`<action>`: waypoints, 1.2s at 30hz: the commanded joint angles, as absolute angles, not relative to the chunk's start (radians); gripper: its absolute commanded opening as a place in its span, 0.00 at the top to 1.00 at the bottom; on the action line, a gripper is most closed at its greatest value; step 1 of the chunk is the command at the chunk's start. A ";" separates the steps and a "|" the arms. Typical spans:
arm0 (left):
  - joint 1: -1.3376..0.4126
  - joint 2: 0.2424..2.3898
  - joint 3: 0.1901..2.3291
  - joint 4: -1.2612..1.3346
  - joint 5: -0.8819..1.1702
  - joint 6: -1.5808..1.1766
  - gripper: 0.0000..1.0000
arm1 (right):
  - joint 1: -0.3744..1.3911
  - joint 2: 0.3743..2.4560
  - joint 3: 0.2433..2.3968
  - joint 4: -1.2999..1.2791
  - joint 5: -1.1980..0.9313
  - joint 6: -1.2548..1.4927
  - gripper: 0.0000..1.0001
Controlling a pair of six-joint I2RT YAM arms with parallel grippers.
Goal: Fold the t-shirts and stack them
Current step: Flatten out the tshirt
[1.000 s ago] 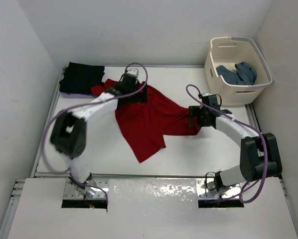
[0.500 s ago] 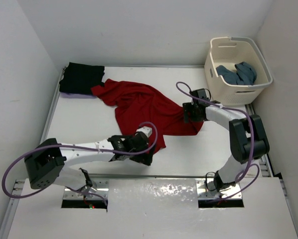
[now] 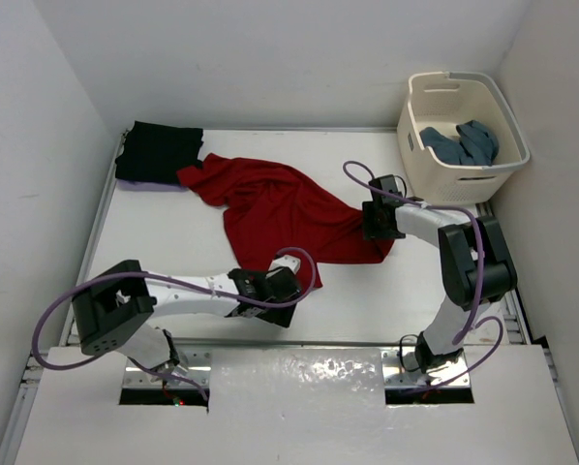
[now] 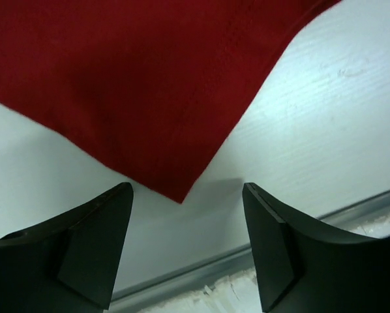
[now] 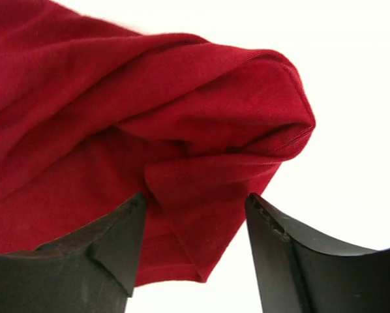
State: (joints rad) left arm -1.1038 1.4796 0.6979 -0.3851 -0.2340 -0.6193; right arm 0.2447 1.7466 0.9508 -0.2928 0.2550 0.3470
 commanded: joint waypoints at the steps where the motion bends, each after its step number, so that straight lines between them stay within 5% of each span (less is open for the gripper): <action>1: -1.112 1.514 0.741 -0.361 -0.285 -0.589 0.37 | 0.250 1.723 0.957 -0.267 0.285 0.365 0.42; 4: -1.111 1.566 0.761 -0.368 -0.331 -0.586 0.56 | 0.249 1.715 0.957 -0.267 0.290 0.359 0.52; 11: -1.111 1.611 0.784 -0.380 -0.348 -0.587 1.00 | 0.249 1.750 0.973 -0.264 0.261 0.345 0.48; 15: -1.111 1.594 0.813 -0.414 -0.420 -0.604 1.00 | 0.249 1.756 0.980 -0.242 0.229 0.345 0.42; 19: -1.111 1.562 0.850 -0.451 -0.506 -0.644 1.00 | 0.249 1.767 0.983 -0.227 0.250 0.354 0.47; 29: -1.106 1.453 0.876 -0.520 -0.649 -0.695 1.00 | 0.249 1.720 0.959 -0.213 0.334 0.368 0.93; 36: -1.046 1.413 0.923 -0.564 -0.738 -0.722 1.00 | 0.245 1.575 0.928 -0.252 0.342 0.308 1.00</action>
